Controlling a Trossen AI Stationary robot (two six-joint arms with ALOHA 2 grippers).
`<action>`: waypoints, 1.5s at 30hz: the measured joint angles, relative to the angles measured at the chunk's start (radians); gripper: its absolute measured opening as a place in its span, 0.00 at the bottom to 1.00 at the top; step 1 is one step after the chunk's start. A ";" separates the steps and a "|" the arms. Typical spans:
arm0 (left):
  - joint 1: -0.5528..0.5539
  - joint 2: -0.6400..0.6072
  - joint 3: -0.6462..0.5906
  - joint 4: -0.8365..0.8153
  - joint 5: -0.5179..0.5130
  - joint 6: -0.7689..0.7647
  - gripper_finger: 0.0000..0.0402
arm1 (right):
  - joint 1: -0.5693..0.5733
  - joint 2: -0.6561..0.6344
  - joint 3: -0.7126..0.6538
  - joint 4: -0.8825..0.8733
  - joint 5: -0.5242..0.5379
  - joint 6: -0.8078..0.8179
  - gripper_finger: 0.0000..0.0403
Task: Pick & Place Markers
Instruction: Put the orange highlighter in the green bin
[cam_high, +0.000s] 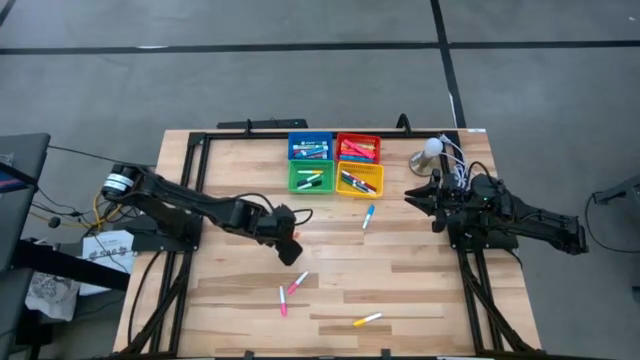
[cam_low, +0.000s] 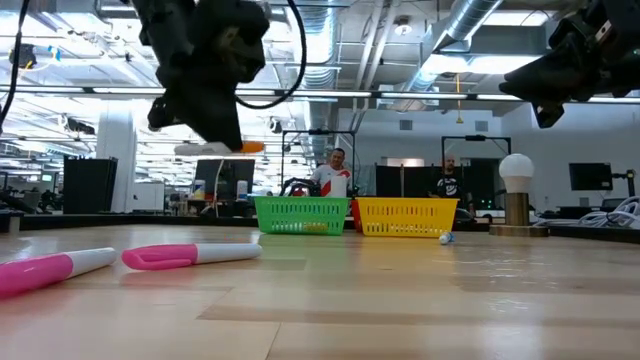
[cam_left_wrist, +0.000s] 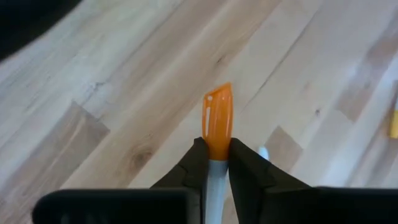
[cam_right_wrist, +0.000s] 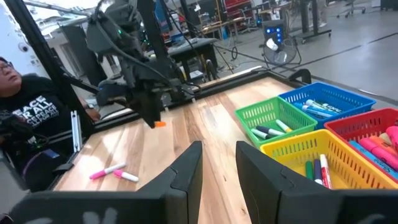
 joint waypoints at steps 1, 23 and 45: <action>-0.001 -0.006 0.000 0.001 0.000 0.000 0.10 | 0.000 0.000 0.000 -0.002 0.000 -0.007 0.22; 0.055 -0.372 0.001 0.686 0.447 0.305 0.12 | 0.000 0.000 0.000 -0.003 0.000 -0.017 0.22; 0.065 -0.187 0.002 0.663 0.405 0.310 0.11 | 0.000 0.000 0.000 -0.009 0.000 -0.017 0.22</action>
